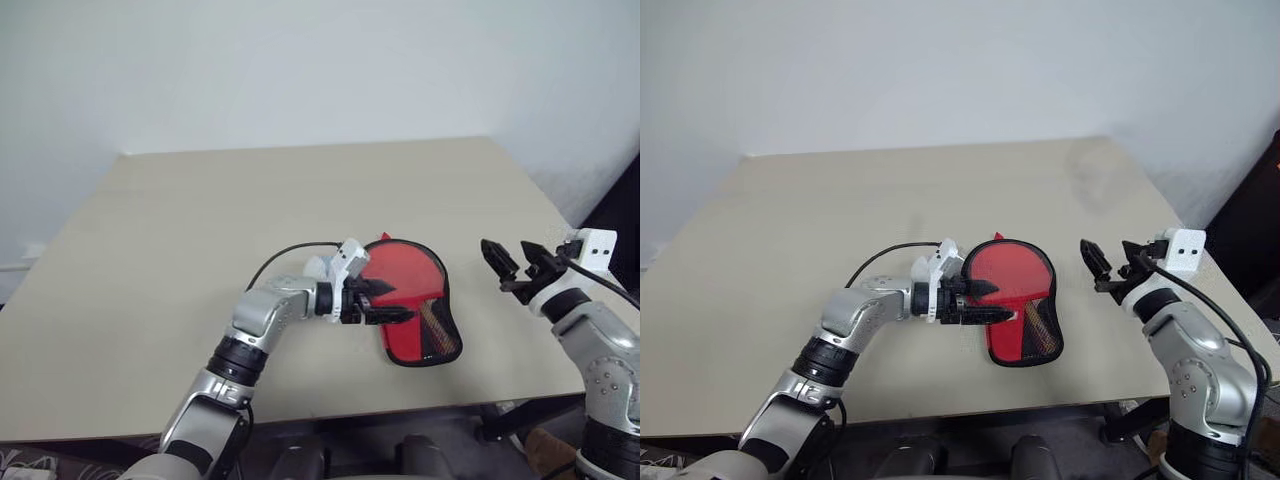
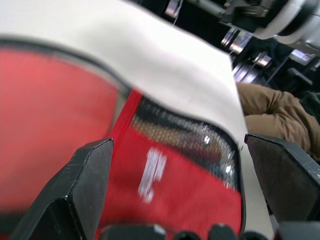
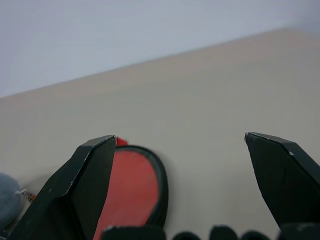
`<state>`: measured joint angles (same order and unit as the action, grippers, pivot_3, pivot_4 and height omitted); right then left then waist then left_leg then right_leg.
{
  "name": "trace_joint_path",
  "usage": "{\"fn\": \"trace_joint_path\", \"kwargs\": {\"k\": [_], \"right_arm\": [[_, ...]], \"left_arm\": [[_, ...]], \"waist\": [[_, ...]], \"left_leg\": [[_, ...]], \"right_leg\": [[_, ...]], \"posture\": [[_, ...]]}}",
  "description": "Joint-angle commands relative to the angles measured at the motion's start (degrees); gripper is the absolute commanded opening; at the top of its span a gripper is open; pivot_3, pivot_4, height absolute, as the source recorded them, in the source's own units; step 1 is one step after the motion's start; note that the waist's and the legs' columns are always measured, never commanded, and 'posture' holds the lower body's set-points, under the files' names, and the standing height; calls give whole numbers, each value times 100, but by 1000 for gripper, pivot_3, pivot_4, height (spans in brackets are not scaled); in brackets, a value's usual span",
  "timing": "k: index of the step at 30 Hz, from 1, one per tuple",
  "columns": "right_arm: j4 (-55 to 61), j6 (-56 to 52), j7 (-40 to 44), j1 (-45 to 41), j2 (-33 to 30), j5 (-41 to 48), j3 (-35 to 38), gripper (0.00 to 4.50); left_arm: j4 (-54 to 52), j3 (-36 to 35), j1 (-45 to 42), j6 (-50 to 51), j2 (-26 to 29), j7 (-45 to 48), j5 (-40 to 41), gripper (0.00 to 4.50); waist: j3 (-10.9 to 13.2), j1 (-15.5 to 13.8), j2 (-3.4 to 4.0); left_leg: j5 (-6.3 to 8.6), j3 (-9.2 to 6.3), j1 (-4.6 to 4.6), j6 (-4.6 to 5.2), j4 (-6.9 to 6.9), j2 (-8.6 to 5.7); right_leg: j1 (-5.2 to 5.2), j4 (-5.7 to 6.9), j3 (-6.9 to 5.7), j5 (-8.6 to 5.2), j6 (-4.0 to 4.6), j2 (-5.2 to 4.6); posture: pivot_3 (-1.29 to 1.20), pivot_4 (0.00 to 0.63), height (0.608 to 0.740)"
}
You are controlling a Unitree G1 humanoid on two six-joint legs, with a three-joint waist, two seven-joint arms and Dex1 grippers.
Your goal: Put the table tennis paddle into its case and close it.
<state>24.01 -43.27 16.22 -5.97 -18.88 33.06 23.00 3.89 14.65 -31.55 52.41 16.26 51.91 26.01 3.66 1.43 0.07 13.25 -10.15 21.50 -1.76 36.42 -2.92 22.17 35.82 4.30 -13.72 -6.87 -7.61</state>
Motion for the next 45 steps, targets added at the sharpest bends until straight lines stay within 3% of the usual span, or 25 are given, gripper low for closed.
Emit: {"fn": "trace_joint_path", "kwargs": {"k": [1,7,15,23,30,33,44,45], "right_arm": [[67,146,73,-61,-26,147,-14,4461],[-327,350,386,-282,-270,-221,-600,4461],[-848,571,338,-684,-287,-502,-910,4461],[-922,648,117,-609,-262,-541,-768,4461],[-894,718,-75,-519,-190,-641,-764,4461],[-927,738,-150,-510,-194,-690,-743,4500],[-1127,813,-342,-592,-204,-903,-738,4500],[-1149,823,-352,-610,-198,-921,-747,4500]], "left_arm": [[-532,-372,-16,1045,244,-253,397,4500],[-674,-180,111,1953,517,-561,447,4500],[26,-333,-131,2645,-404,-924,666,4500],[918,-1284,-392,3300,-1319,-1355,856,4500],[1449,-1487,-666,3196,-1704,-1569,782,4500],[1567,-1497,-716,3153,-1740,-1608,766,3944],[1762,-1768,-706,3637,-1800,-1780,859,119],[1780,-1806,-706,3708,-1817,-1778,886,55]], "waist": [[0,-2,1],[0,-2,1],[-3,-53,3],[-3,-25,3],[-3,-18,3],[-4,-18,4],[-4,-17,4],[-4,-17,4]], "left_leg": [[0,0,-1,0,0,0],[0,-2,-3,0,3,-1],[0,-13,-7,-1,14,-8],[0,-15,-10,-1,14,-10],[0,-14,-11,-2,17,-10],[0,-14,-13,-2,14,-9],[0,-13,-14,-2,14,-9],[0,-13,-15,-2,14,-9]], "right_leg": [[-1,0,0,0,0,0],[-5,-1,-2,0,-1,0],[-22,-4,-8,0,-1,-2],[-28,-5,-9,1,-2,-2],[-30,-6,-9,1,-3,-2],[-29,-5,-8,1,-3,-2],[-30,-5,-8,1,-3,-2],[-30,-5,-8,1,-3,-2]], "posture": [[0,0,740],[0,0,740],[0,0,740],[0,0,740],[0,0,740],[0,0,740],[0,0,740],[0,0,740]]}}
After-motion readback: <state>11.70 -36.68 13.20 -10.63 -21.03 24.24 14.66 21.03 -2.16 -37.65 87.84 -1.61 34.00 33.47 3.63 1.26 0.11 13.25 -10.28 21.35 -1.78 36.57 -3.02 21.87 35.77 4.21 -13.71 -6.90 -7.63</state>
